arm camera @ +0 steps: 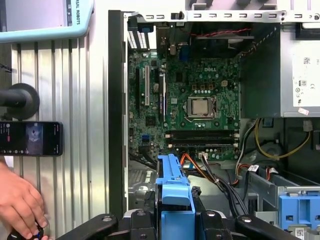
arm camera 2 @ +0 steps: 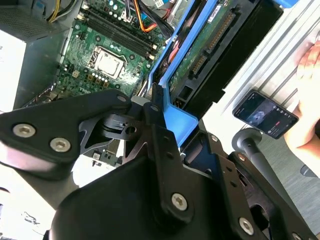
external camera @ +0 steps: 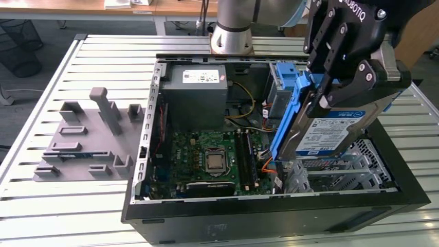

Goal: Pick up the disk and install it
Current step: 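Insert the disk into the insertion slot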

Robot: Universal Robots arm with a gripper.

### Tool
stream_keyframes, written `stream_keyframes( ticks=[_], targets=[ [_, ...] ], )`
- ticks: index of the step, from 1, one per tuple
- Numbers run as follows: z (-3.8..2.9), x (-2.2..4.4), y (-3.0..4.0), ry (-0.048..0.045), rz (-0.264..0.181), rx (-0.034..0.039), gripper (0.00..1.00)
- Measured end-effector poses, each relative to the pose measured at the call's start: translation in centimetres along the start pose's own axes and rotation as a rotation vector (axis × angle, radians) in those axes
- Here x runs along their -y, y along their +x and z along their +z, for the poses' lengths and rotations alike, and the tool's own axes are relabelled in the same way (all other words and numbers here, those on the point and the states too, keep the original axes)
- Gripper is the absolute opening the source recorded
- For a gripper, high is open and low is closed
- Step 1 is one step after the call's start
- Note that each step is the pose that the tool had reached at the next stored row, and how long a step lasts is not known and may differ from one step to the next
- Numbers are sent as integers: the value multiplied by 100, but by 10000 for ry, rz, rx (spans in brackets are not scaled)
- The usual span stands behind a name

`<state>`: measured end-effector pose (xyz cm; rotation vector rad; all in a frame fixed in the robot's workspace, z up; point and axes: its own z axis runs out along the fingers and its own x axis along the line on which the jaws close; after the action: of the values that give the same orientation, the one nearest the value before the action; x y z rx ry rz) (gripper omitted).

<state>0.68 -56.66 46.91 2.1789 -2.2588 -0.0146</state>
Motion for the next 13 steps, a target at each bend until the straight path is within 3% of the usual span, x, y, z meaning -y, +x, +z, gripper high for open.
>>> stream_keyframes(
  ticks=[13],
  targets=[
    [3, 1, 0, 0, 0, 1, 36]
  ],
)
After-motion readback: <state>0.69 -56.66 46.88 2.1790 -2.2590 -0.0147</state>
